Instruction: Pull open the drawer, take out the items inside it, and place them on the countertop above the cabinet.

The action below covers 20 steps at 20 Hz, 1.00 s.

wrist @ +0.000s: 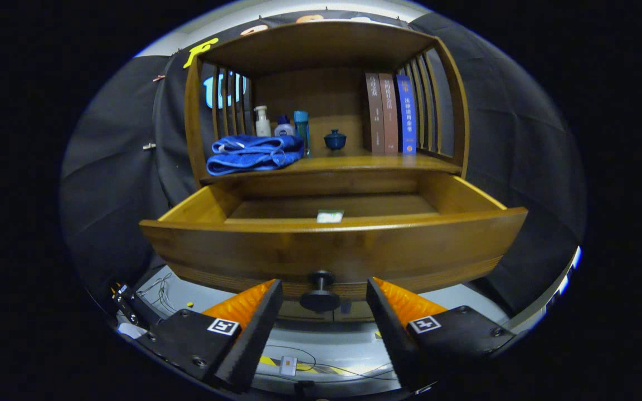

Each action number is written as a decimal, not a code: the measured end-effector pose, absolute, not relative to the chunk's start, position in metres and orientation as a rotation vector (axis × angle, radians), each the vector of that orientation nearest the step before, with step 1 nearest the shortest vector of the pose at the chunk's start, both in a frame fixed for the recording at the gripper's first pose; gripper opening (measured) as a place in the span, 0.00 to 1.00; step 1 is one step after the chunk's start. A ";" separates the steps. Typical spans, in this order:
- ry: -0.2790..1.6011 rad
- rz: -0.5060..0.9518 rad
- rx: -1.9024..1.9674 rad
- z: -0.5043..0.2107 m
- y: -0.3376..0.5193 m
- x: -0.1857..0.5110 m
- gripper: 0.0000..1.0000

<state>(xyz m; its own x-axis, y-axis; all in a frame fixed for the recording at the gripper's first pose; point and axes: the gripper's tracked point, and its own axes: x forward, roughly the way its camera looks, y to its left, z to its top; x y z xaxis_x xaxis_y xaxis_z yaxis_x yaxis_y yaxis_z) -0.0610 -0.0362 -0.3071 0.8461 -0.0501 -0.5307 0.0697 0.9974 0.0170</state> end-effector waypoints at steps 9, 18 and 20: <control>0.475 -0.010 0.076 -0.223 -0.018 0.004 0.99; 0.778 -0.033 0.114 -0.285 -0.026 0.105 0.99; 0.854 -0.063 0.117 -0.304 -0.037 0.116 0.99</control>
<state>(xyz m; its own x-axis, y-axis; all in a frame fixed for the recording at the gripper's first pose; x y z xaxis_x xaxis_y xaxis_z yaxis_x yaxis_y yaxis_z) 0.1156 -0.0367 -0.3045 0.6554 -0.0082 -0.7552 0.1019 0.9918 0.0776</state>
